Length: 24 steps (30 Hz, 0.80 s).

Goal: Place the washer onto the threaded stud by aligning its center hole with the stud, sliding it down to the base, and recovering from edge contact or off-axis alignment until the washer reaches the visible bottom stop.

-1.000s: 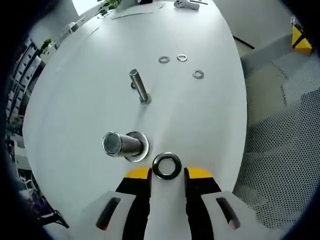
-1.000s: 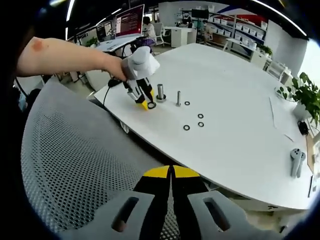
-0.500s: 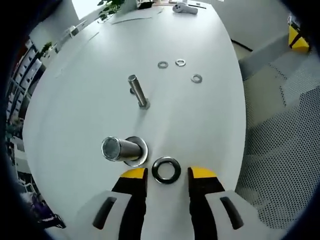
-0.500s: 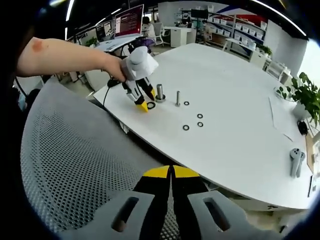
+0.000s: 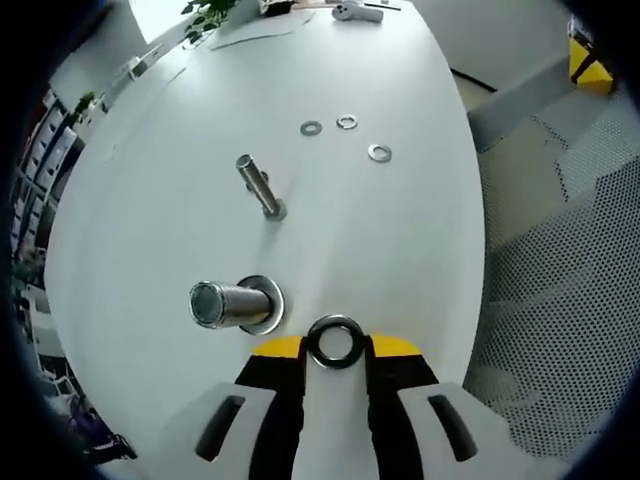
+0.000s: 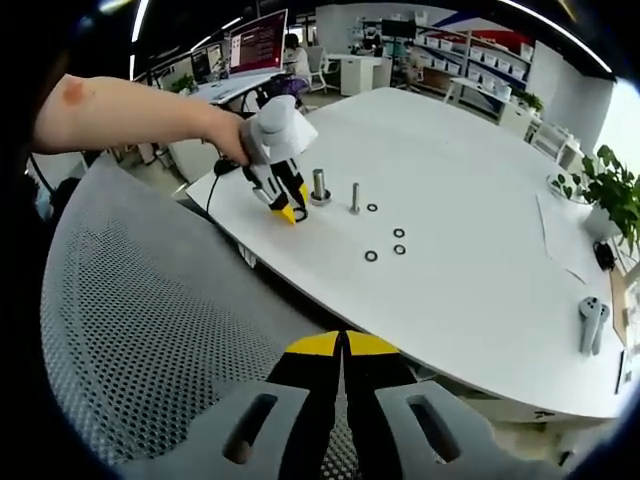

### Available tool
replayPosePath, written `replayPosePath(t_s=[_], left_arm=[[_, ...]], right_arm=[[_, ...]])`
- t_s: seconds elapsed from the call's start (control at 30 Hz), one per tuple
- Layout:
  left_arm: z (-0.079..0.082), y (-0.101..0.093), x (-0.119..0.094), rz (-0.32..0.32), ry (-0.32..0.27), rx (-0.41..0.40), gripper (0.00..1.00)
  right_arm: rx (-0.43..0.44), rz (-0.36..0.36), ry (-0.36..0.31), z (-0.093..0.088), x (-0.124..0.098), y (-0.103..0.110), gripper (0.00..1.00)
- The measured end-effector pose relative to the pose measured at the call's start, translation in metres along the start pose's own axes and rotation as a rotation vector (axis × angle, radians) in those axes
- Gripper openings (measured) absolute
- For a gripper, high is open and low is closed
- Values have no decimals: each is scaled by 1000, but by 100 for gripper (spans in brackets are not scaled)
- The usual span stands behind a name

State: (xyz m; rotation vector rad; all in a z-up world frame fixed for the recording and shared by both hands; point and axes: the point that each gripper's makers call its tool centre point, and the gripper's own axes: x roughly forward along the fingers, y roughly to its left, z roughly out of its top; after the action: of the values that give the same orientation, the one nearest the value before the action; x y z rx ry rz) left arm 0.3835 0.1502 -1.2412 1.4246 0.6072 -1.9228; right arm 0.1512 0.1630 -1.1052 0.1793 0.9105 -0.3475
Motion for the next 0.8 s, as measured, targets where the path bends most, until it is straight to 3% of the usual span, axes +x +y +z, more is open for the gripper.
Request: replayPosePath(t_s=[0.13, 0.27, 0.63, 0.8], left_arm=[[1, -2, -1, 27, 5, -8, 20], [3, -2, -4, 79, -45, 69, 19], [-5, 7, -10, 143, -68, 56, 18], [2, 5, -20, 145, -91, 16, 18]], right_arm=[[-1, -1, -6, 1, 0, 0, 4], [-2, -1, -12, 2, 0, -1, 4], [-4, 0, -22, 3, 0, -1, 4], [-4, 3, -19, 3, 0, -1, 4]])
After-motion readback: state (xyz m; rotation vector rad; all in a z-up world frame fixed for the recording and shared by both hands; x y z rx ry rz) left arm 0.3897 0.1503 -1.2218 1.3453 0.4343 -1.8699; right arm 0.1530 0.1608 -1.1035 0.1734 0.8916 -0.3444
